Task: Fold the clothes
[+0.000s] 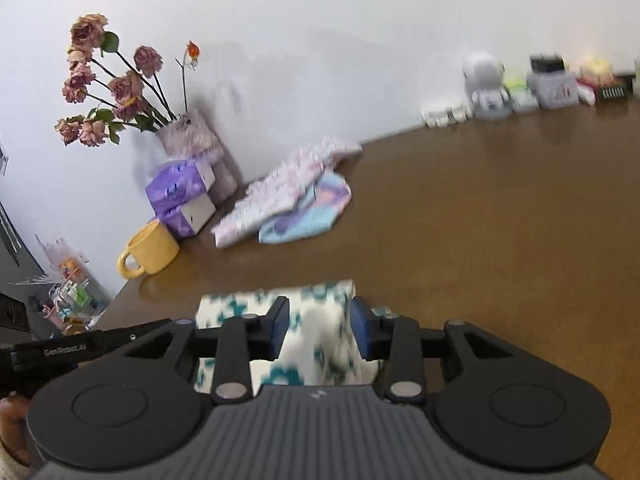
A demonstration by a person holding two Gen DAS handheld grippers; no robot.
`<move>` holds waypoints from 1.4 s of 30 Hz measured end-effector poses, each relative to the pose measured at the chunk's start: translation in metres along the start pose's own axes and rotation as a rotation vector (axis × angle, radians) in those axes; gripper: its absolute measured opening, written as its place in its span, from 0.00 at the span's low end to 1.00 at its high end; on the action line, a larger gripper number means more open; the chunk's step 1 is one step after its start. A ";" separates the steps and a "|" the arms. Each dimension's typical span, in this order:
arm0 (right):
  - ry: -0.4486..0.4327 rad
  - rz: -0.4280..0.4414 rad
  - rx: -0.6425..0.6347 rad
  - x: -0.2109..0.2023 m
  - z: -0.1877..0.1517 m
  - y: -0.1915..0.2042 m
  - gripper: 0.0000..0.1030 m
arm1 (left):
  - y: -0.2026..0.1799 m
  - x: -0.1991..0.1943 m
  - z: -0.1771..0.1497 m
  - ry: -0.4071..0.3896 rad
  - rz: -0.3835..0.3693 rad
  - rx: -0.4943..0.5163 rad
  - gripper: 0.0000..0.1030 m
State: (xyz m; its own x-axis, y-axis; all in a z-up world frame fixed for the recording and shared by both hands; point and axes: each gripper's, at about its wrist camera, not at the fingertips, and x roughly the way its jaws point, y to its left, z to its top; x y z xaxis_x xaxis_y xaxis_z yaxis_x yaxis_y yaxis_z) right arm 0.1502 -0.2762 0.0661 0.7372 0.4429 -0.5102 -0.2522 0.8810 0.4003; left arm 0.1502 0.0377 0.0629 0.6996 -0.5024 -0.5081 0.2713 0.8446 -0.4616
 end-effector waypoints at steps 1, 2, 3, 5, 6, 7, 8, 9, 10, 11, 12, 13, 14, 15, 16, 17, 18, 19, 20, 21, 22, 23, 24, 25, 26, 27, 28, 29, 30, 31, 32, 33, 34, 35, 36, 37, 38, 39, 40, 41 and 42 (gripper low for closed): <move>0.006 -0.003 -0.010 0.005 0.004 0.001 0.33 | -0.001 0.006 0.003 0.015 0.005 -0.004 0.37; 0.025 -0.012 -0.013 0.013 0.007 0.002 0.33 | -0.002 0.012 0.006 0.030 0.011 -0.008 0.37; 0.045 -0.021 -0.014 0.021 0.010 0.003 0.33 | -0.002 0.018 0.007 0.043 0.021 -0.013 0.37; 0.087 -0.031 -0.001 0.035 0.011 0.002 0.33 | -0.003 0.026 0.009 0.057 0.032 -0.012 0.33; 0.105 -0.034 0.012 0.041 0.011 0.000 0.29 | -0.003 0.029 0.009 0.058 0.034 -0.008 0.27; 0.119 -0.033 0.025 0.046 0.010 -0.002 0.23 | -0.003 0.032 0.009 0.059 0.036 -0.004 0.06; 0.115 -0.014 0.037 0.047 0.008 -0.004 0.04 | -0.003 0.035 0.009 0.060 0.037 0.001 0.06; 0.104 -0.003 0.044 0.045 0.007 -0.005 0.04 | -0.003 0.038 0.010 0.061 0.039 0.005 0.05; 0.092 0.009 0.051 0.044 0.006 -0.006 0.03 | -0.001 0.038 0.009 0.058 0.033 0.000 0.05; 0.082 0.019 0.059 0.042 0.005 -0.008 0.03 | 0.001 0.038 0.008 0.055 0.028 -0.006 0.04; 0.076 0.025 0.068 0.041 0.006 -0.011 0.03 | 0.005 0.038 0.008 0.055 0.017 -0.029 0.04; 0.071 0.032 0.077 0.040 0.006 -0.013 0.03 | 0.009 0.039 0.009 0.058 0.006 -0.051 0.04; 0.068 0.038 0.088 0.039 0.006 -0.016 0.02 | 0.013 0.040 0.009 0.061 -0.005 -0.073 0.04; 0.074 0.042 0.103 0.042 0.005 -0.020 0.02 | 0.016 0.042 0.008 0.065 -0.006 -0.093 0.04; 0.080 0.045 0.117 0.044 0.003 -0.024 0.02 | 0.019 0.044 0.007 0.070 -0.008 -0.112 0.04; 0.087 0.048 0.124 0.048 0.001 -0.026 0.02 | 0.023 0.045 0.006 0.074 -0.013 -0.134 0.04; 0.093 0.051 0.134 0.051 0.000 -0.029 0.03 | 0.027 0.046 0.005 0.078 -0.018 -0.156 0.04; 0.092 0.057 0.148 0.052 -0.001 -0.031 0.03 | 0.029 0.046 0.005 0.077 -0.027 -0.178 0.06; 0.090 0.064 0.160 0.052 -0.001 -0.033 0.04 | 0.031 0.044 0.006 0.079 -0.039 -0.199 0.08; 0.087 0.070 0.167 0.049 -0.001 -0.033 0.08 | 0.032 0.040 0.008 0.079 -0.050 -0.206 0.12; 0.078 0.067 0.167 0.043 0.000 -0.033 0.12 | 0.029 0.034 0.008 0.071 -0.051 -0.193 0.19; 0.068 0.063 0.167 0.037 0.001 -0.032 0.18 | 0.027 0.028 0.007 0.062 -0.053 -0.180 0.25; 0.058 0.060 0.162 0.031 0.001 -0.031 0.24 | 0.025 0.022 0.007 0.054 -0.055 -0.167 0.27; 0.048 0.060 0.141 0.022 0.001 -0.027 0.27 | 0.022 0.016 0.004 0.055 -0.069 -0.150 0.31; 0.040 0.058 0.119 0.014 -0.001 -0.023 0.31 | 0.019 0.011 0.000 0.064 -0.078 -0.142 0.33; 0.040 0.049 0.097 0.009 -0.004 -0.019 0.33 | 0.018 0.009 -0.004 0.072 -0.074 -0.140 0.33; 0.041 0.040 0.075 0.003 -0.007 -0.015 0.33 | 0.016 0.006 -0.008 0.080 -0.069 -0.138 0.33; 0.041 0.030 0.052 -0.002 -0.011 -0.010 0.33 | 0.014 0.004 -0.013 0.086 -0.052 -0.135 0.33; 0.042 0.016 0.026 -0.006 -0.016 -0.005 0.33 | 0.012 0.003 -0.018 0.093 -0.036 -0.133 0.33; 0.045 0.003 0.004 -0.008 -0.021 0.000 0.33 | 0.012 0.001 -0.023 0.098 -0.025 -0.135 0.32; 0.048 -0.010 -0.016 -0.011 -0.025 0.005 0.33 | 0.011 0.000 -0.028 0.103 -0.013 -0.136 0.32; 0.049 -0.022 -0.037 -0.012 -0.029 0.009 0.33 | 0.011 -0.003 -0.033 0.103 -0.014 -0.142 0.32; 0.050 -0.034 -0.058 -0.014 -0.034 0.013 0.33 | 0.010 -0.005 -0.037 0.103 -0.014 -0.148 0.32; 0.051 -0.046 -0.080 -0.016 -0.039 0.018 0.33 | 0.009 -0.008 -0.042 0.103 -0.015 -0.153 0.32; 0.052 -0.056 -0.100 -0.017 -0.043 0.022 0.32 | 0.007 -0.010 -0.044 0.096 -0.010 -0.140 0.31; 0.053 -0.058 -0.114 -0.018 -0.046 0.025 0.28 | 0.005 -0.011 -0.046 0.089 -0.004 -0.126 0.27; 0.052 -0.060 -0.119 -0.018 -0.048 0.026 0.15 | 0.002 -0.011 -0.048 0.082 0.004 -0.107 0.09; 0.049 -0.060 -0.124 -0.019 -0.050 0.027 0.06 | 0.000 -0.011 -0.050 0.079 0.002 -0.093 0.01; 0.042 -0.059 -0.128 -0.020 -0.050 0.028 0.05 | -0.003 -0.011 -0.051 0.073 0.005 -0.076 0.02; 0.034 -0.057 -0.131 -0.021 -0.051 0.028 0.04 | -0.007 -0.013 -0.052 0.062 0.018 -0.045 0.01; 0.025 -0.055 -0.134 -0.023 -0.050 0.028 0.03 | -0.010 -0.014 -0.053 0.052 0.031 -0.015 0.01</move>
State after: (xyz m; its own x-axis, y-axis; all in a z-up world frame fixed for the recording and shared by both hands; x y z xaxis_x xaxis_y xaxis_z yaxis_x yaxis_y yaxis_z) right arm 0.0945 -0.2530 0.0509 0.7371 0.3958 -0.5478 -0.2944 0.9177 0.2668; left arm 0.1023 0.0264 0.0363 0.6719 -0.4857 -0.5592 0.2400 0.8570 -0.4560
